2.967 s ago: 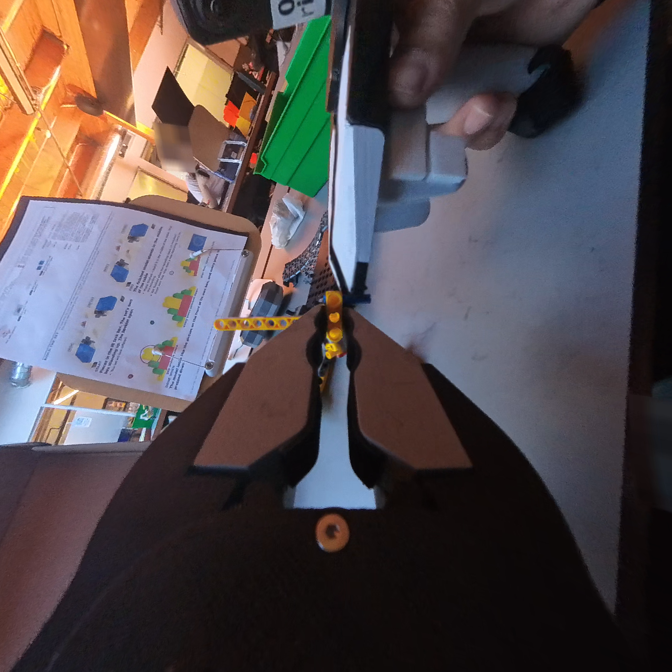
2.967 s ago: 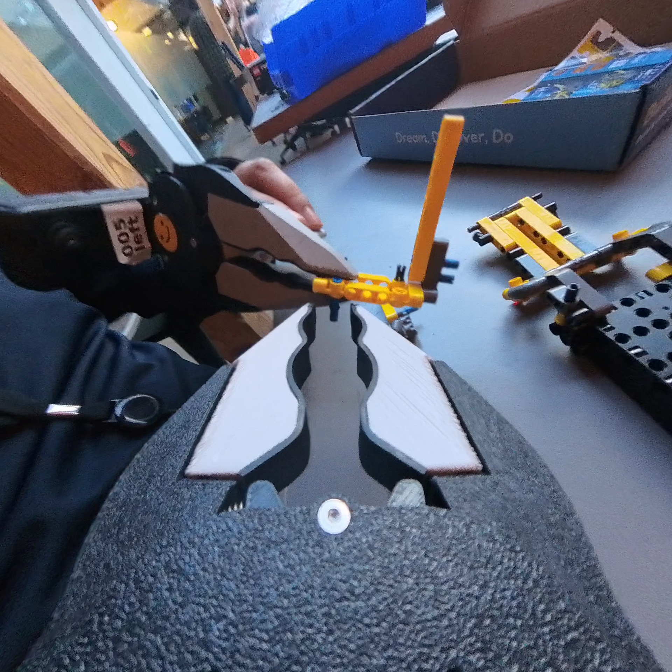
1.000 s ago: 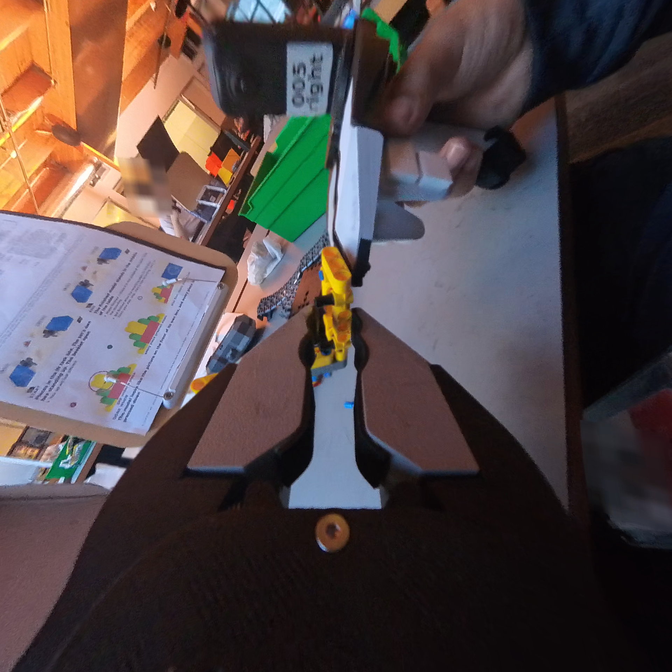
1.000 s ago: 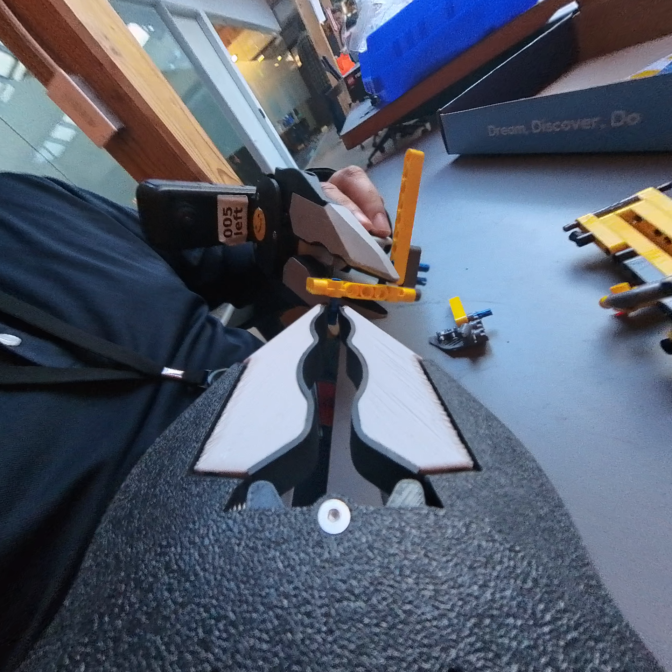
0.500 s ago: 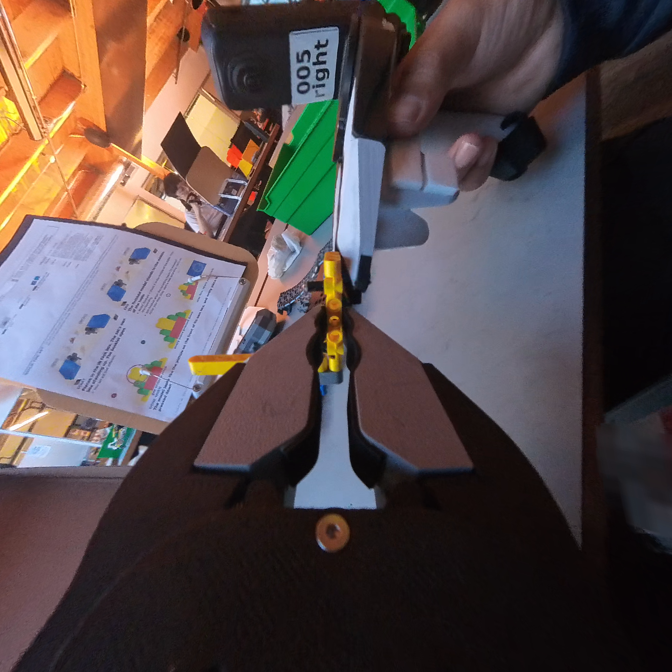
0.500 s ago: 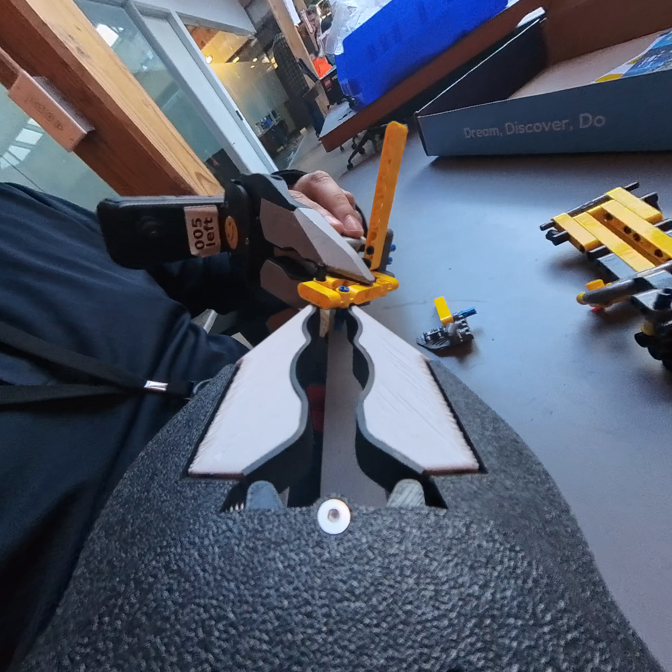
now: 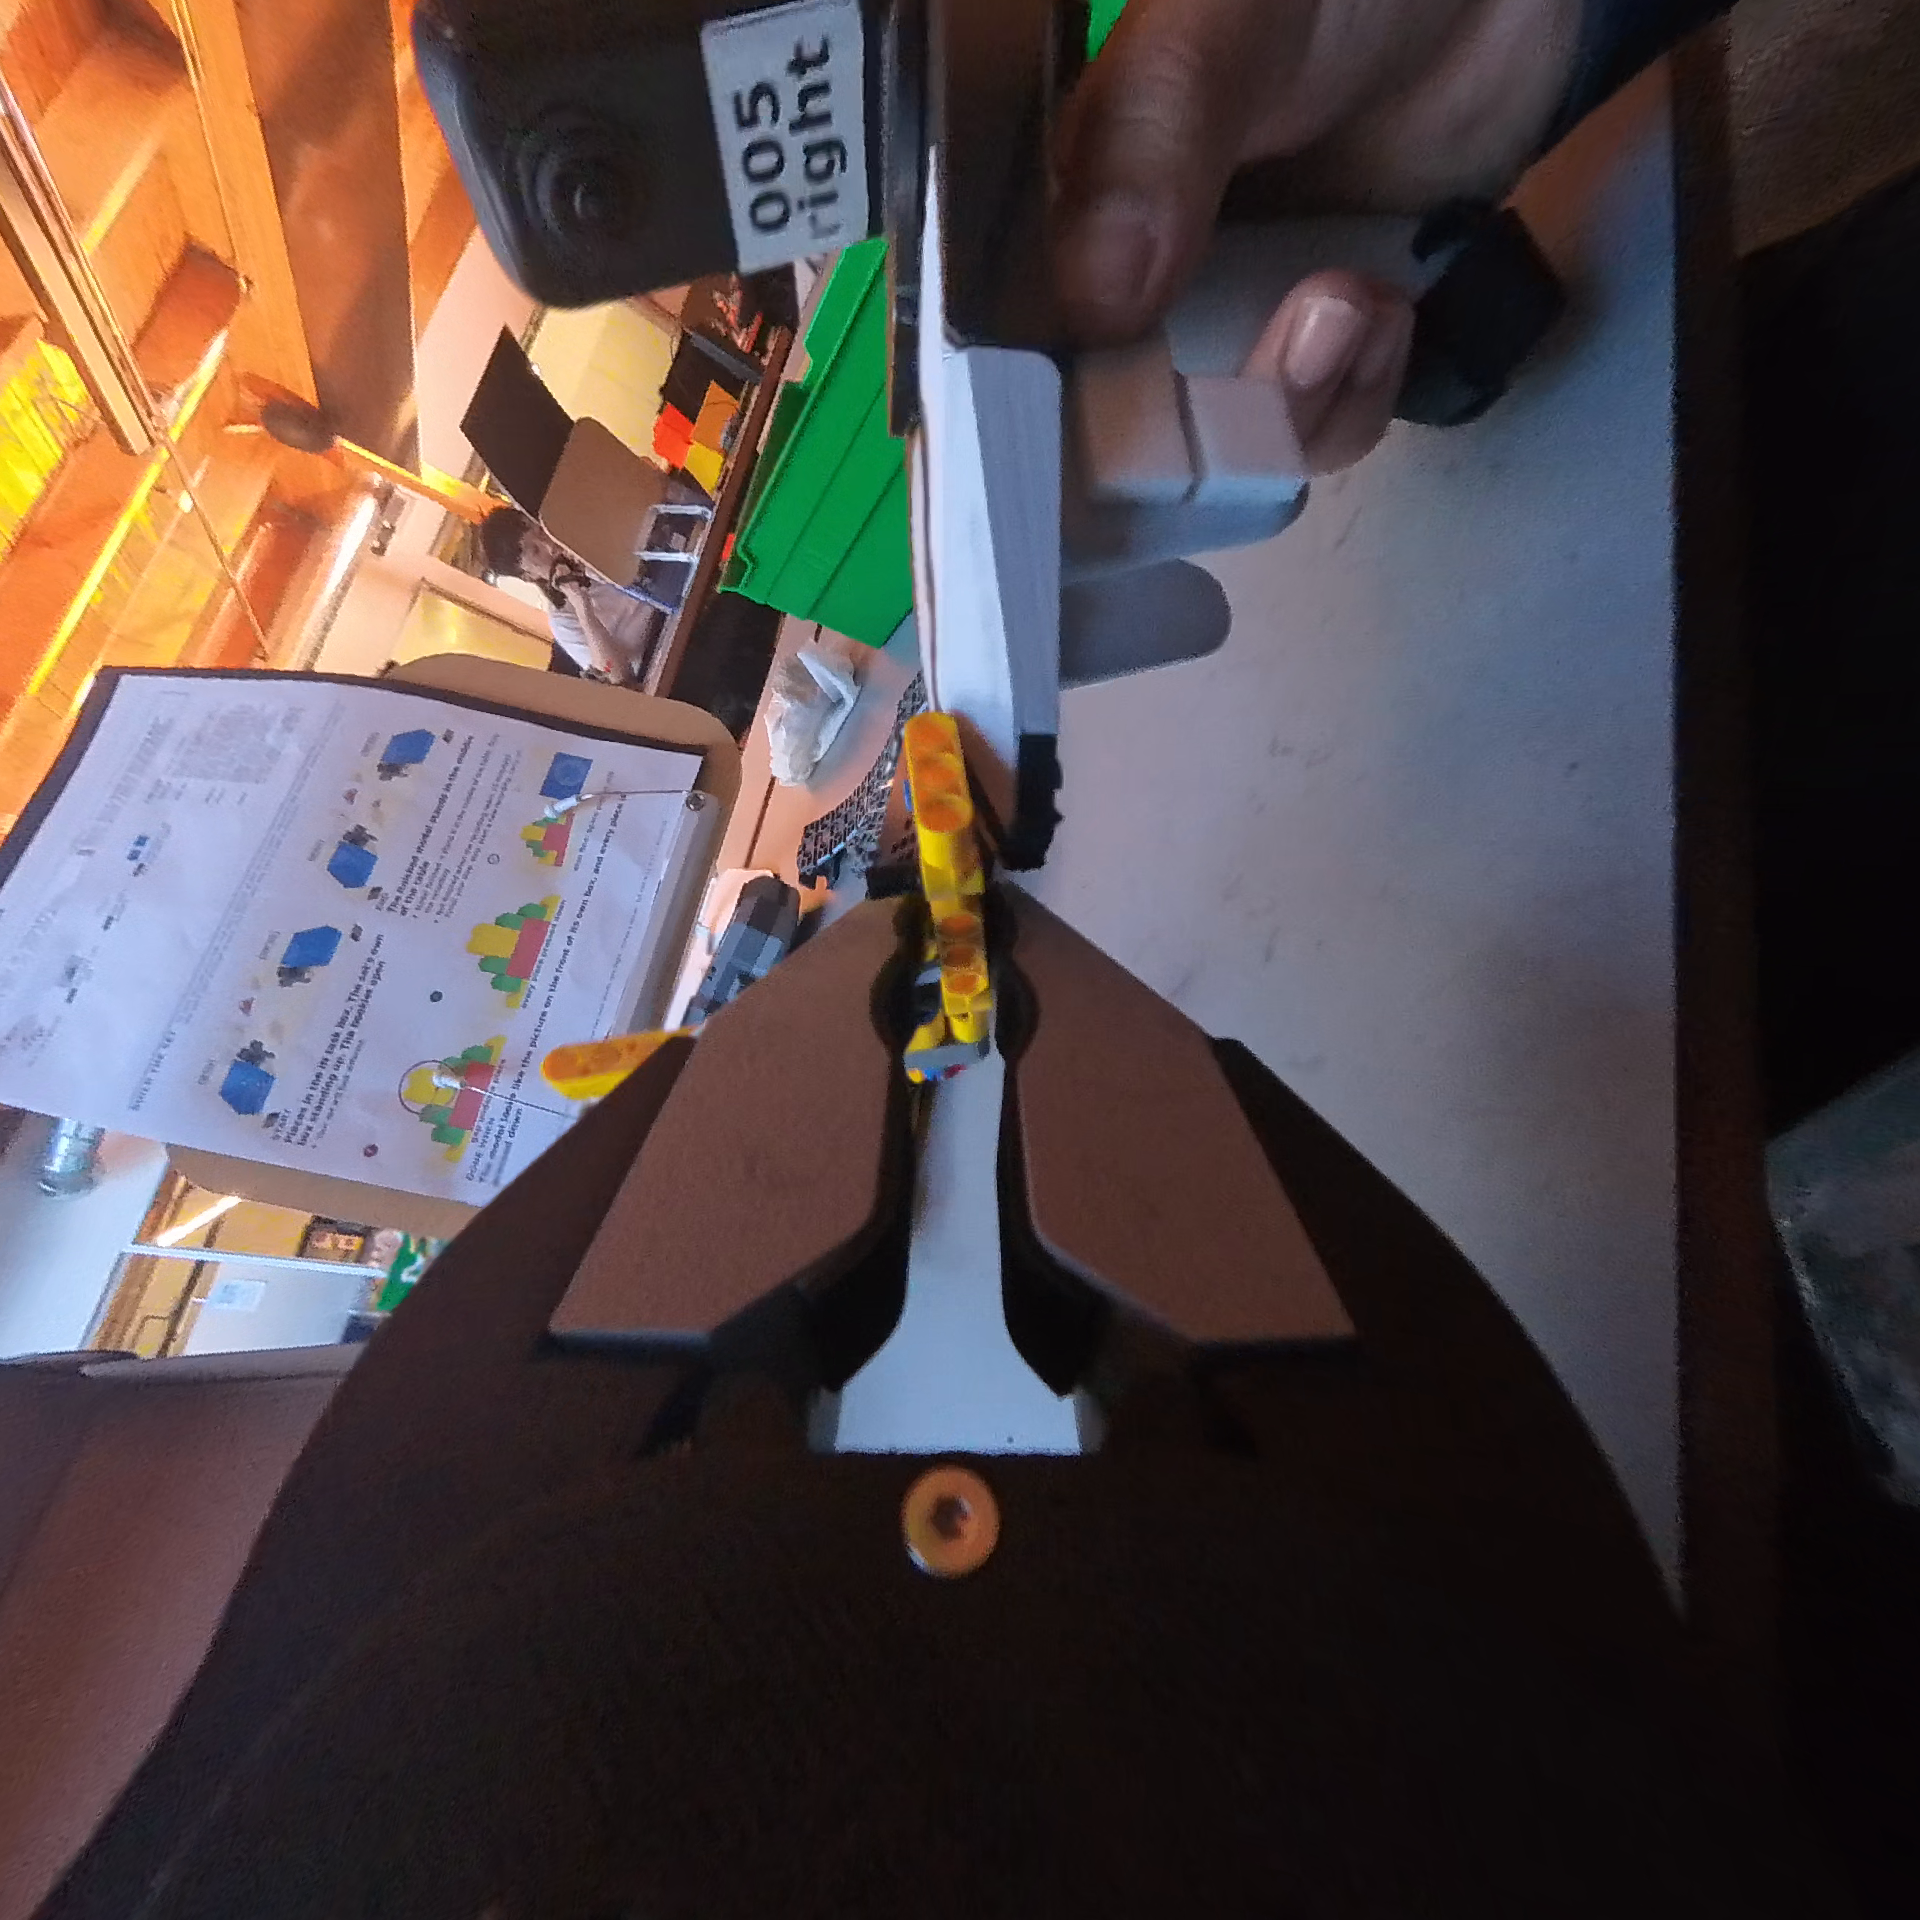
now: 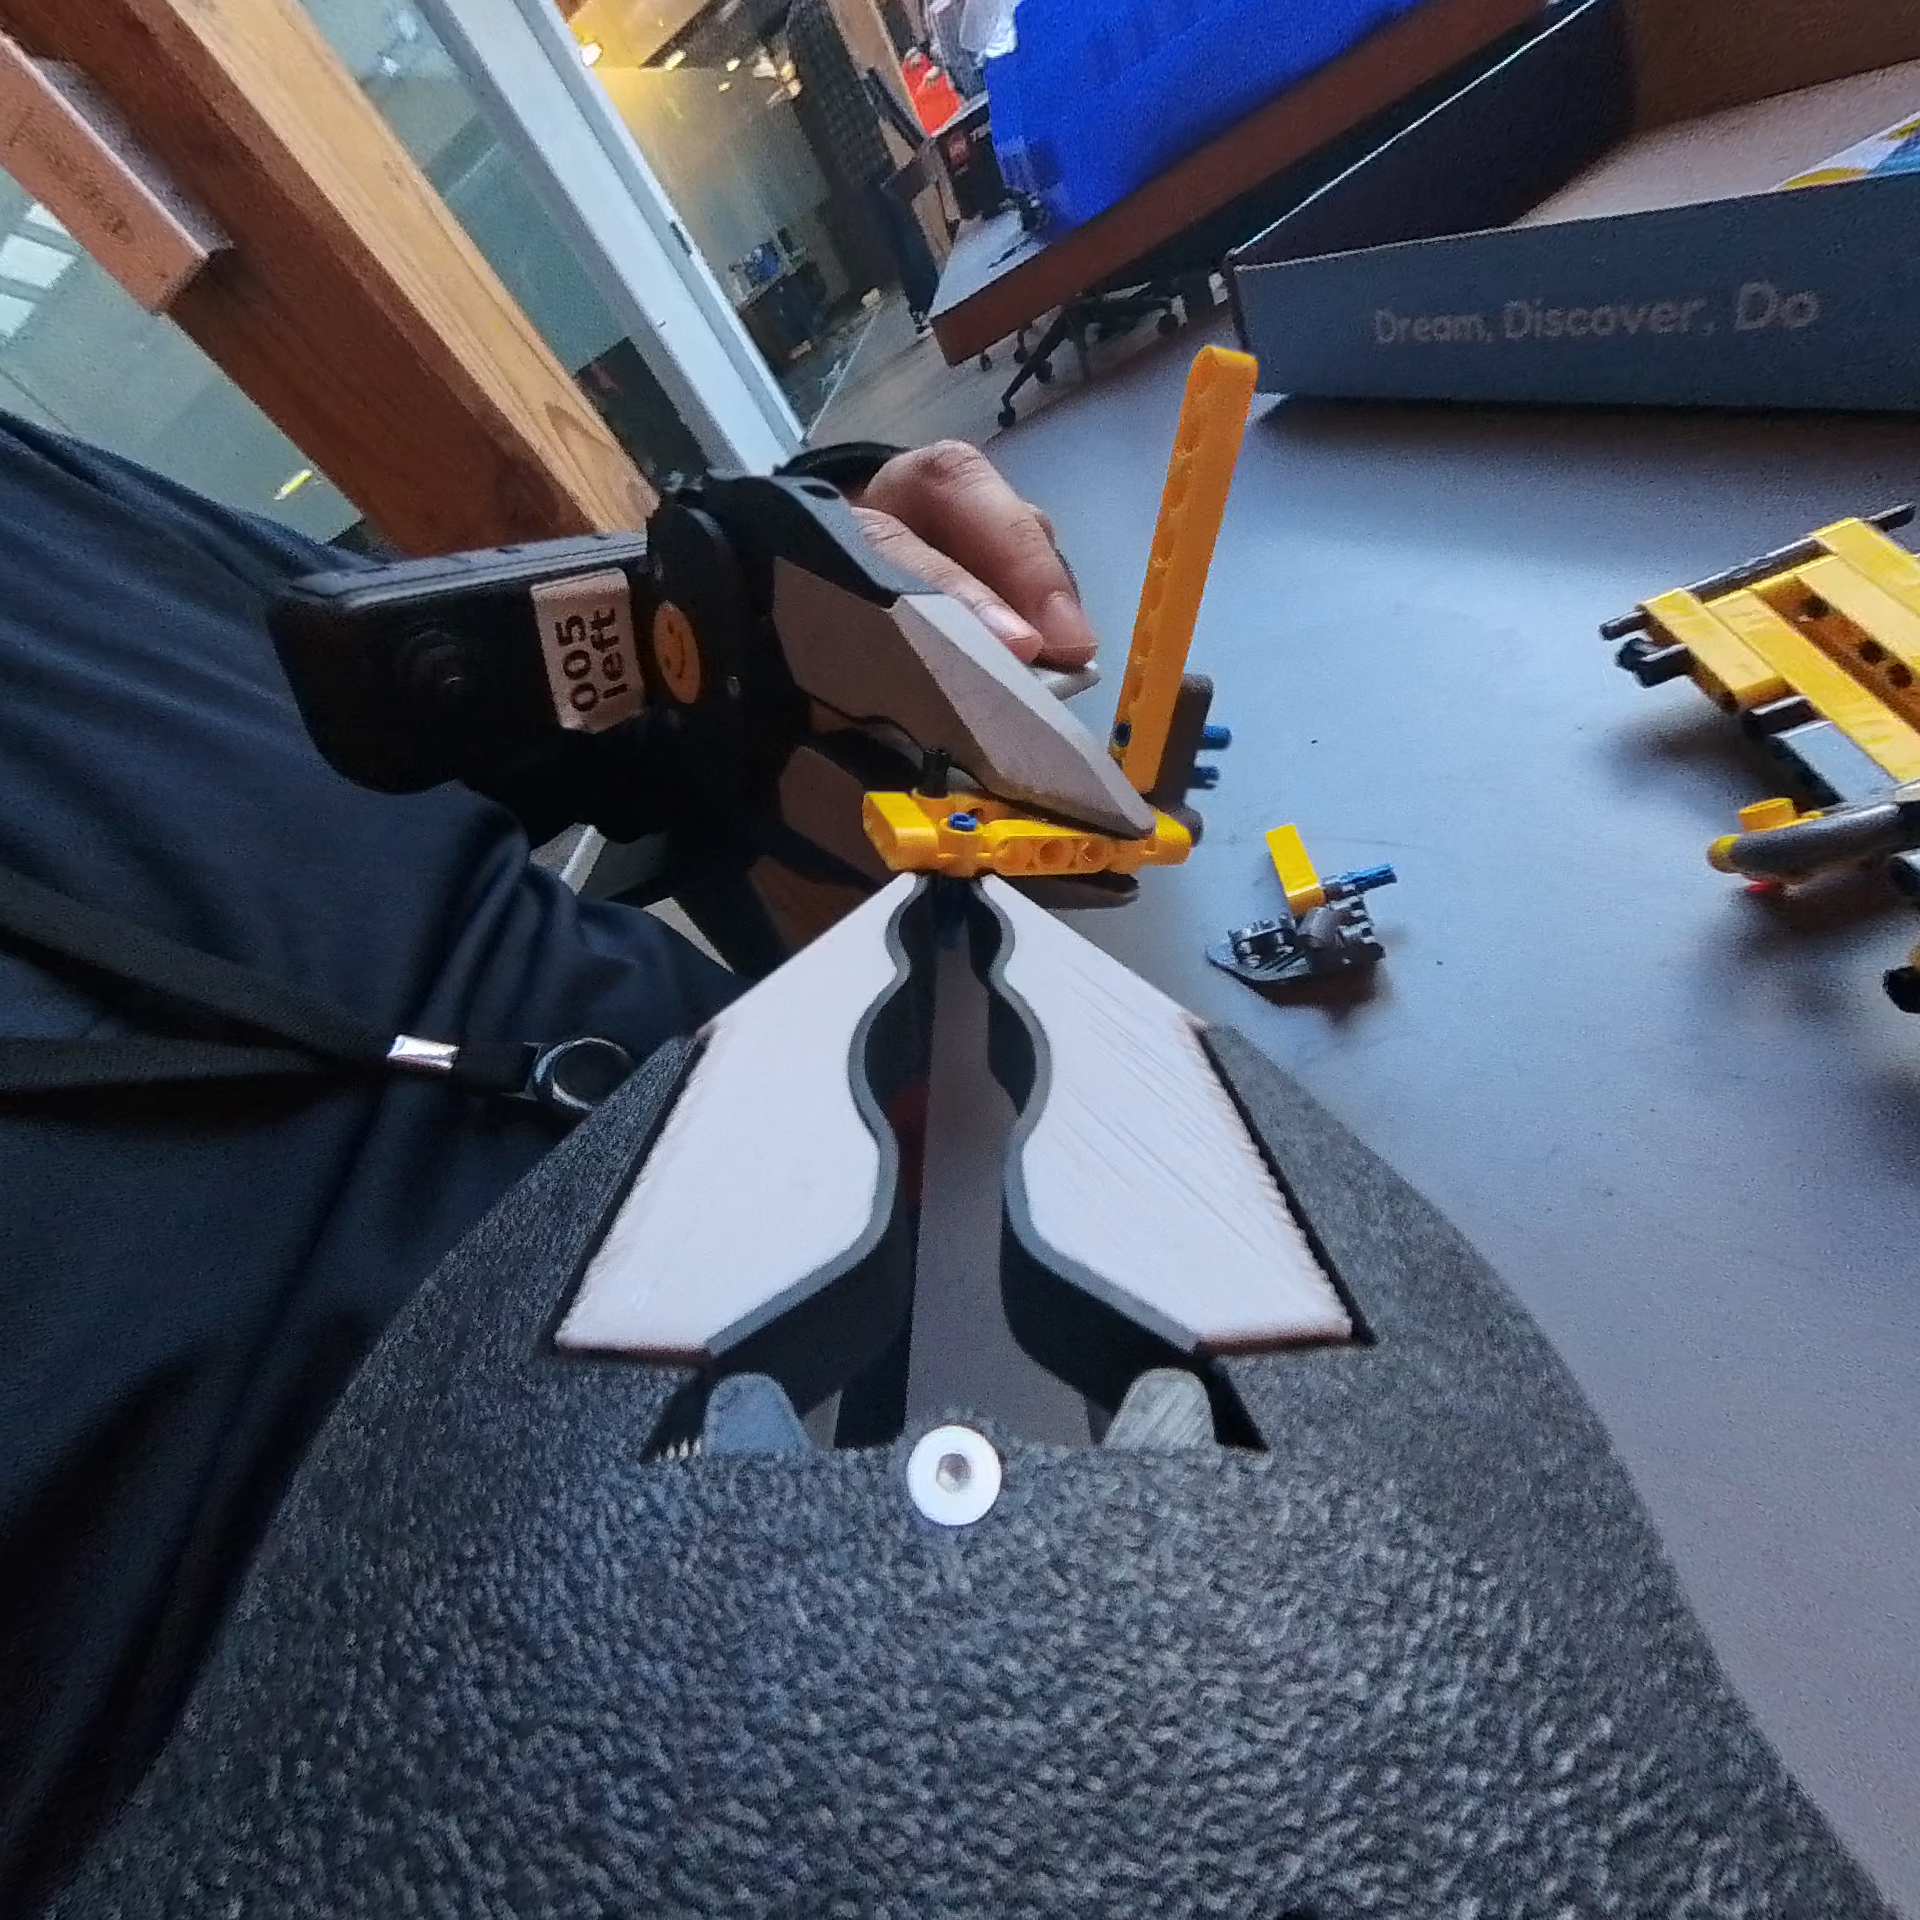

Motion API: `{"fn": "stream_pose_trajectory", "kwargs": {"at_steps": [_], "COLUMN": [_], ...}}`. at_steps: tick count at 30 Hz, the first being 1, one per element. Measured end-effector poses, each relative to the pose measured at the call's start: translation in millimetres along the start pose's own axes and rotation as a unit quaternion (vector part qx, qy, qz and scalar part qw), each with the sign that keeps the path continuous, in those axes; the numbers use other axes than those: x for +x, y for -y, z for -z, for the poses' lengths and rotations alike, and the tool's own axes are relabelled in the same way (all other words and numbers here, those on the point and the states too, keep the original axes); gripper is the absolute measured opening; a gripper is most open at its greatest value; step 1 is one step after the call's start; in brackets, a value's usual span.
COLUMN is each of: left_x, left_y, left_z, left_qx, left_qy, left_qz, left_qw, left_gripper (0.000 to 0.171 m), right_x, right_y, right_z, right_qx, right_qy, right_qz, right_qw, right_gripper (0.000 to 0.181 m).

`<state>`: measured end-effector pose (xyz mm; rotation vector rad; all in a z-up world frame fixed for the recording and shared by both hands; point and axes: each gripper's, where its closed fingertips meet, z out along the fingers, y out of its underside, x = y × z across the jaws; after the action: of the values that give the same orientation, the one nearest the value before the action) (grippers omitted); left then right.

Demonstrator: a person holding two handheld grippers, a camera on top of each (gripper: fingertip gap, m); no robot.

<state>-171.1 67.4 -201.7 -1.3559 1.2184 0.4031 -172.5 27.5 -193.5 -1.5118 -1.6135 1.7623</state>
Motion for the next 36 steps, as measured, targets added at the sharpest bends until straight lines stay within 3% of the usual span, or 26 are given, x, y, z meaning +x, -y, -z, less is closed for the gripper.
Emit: {"fn": "stream_pose_trajectory", "kwargs": {"at_steps": [2,8,15,19,24,29,32,36], "left_x": [1.7,3.1,5.6,0.5,-5.6,-15.9,-15.7,-11.7], "left_y": [3.1,5.8,-24.0,-32.3,-31.6,-28.8,-26.9,-33.0], "left_z": [0.3,2.5,-10.7,-16.5,-16.3,-12.8,-8.0,-6.4], "left_qx": [0.009,0.019,-0.076,-0.116,-0.121,-0.118,-0.115,-0.114], "left_qy": [0.008,0.007,0.006,0.039,0.062,0.085,0.092,0.075], "left_qz": [-0.016,-0.022,-0.001,-0.003,0.018,0.023,0.018,0.003], "left_qw": [1.000,1.000,0.997,0.992,0.991,0.989,0.989,0.991], "left_gripper": [0.014,0.008,0.007,0.006,0.007,0.007,0.006,0.005], "right_x": [-6.7,-6.4,29.3,39.4,45.0,42.5,37.6,38.0], "right_y": [-2.1,-4.4,-13.4,-7.9,2.7,15.5,15.7,6.5], "right_z": [-1.8,-2.8,0.2,0.4,3.3,4.2,1.0,-6.9], "right_qx": [-0.006,-0.012,-0.051,-0.031,0.009,0.051,0.047,0.009], "right_qy": [0.021,0.025,-0.109,-0.152,-0.182,-0.232,-0.258,-0.239], "right_qz": [-0.003,-0.006,0.034,0.032,0.023,0.071,0.116,0.119], "right_qw": [1.000,1.000,0.992,0.987,0.983,0.969,0.958,0.964], "right_gripper": [0.002,0.002,0.001,0.002,0.012,0.001,0.000,0.001]}}
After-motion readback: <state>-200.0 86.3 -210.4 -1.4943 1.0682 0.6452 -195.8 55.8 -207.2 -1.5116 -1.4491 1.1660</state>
